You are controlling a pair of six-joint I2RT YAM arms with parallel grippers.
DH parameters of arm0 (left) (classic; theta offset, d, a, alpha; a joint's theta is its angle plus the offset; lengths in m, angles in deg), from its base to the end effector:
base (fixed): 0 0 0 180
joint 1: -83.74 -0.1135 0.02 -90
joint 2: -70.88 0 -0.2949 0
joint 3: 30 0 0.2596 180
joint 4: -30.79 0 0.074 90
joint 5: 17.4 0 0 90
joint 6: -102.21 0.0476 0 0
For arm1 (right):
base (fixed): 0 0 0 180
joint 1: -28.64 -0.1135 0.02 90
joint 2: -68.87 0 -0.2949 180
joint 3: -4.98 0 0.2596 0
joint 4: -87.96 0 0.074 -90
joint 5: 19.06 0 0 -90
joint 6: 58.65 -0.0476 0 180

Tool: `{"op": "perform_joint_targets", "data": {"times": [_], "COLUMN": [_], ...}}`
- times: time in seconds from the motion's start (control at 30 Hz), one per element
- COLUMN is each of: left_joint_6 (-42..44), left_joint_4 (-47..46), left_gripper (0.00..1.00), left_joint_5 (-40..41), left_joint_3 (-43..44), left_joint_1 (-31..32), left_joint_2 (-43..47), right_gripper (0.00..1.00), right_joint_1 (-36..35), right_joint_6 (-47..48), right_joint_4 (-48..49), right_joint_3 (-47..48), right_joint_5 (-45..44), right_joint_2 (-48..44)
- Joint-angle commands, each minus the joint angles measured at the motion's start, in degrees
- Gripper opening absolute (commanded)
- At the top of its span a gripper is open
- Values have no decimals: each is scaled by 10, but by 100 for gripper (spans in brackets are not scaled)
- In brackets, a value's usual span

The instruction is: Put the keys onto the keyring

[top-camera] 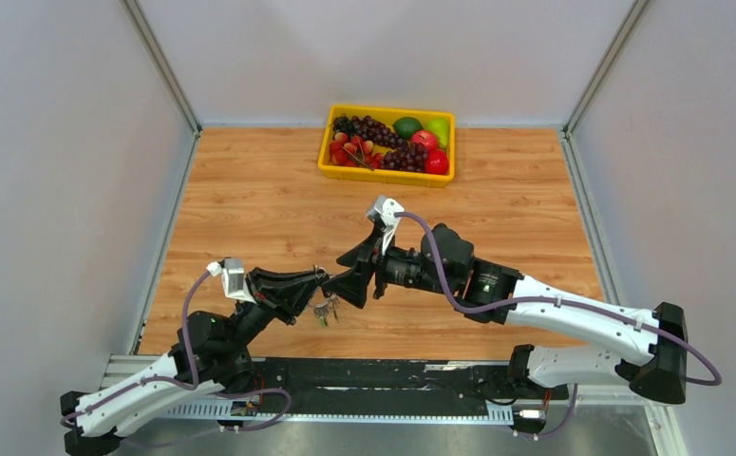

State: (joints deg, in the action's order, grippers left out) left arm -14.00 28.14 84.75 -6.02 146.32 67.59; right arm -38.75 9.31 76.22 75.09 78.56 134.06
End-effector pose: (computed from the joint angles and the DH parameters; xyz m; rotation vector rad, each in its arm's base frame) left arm 0.0453 -0.0656 0.2699 0.1978 1.2498 -1.2338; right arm 0.1000 0.2565 0.3891 -0.8172 1.6713 1.2476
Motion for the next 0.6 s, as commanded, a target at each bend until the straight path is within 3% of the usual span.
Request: {"op": "perform_joint_targets", "data": {"times": [0.0,0.23,0.57], "left_joint_6": [-55,-95,-170], "left_joint_4": [7,22,-5], "left_gripper": [19,18,16], "left_joint_5": [13,-2,-59], "left_joint_3": [46,71,86], "left_joint_1": [0,-1,0], "left_joint_2": [-1,-4,-23], "right_gripper": [71,71,70], "right_joint_1": [-4,-4,-4], "right_joint_6": [39,85,125], "right_joint_4": [-4,8,17], "right_joint_3": [4,-39,-53], "right_joint_5": [9,36,60], "right_joint_2": [-40,-85,-81]}}
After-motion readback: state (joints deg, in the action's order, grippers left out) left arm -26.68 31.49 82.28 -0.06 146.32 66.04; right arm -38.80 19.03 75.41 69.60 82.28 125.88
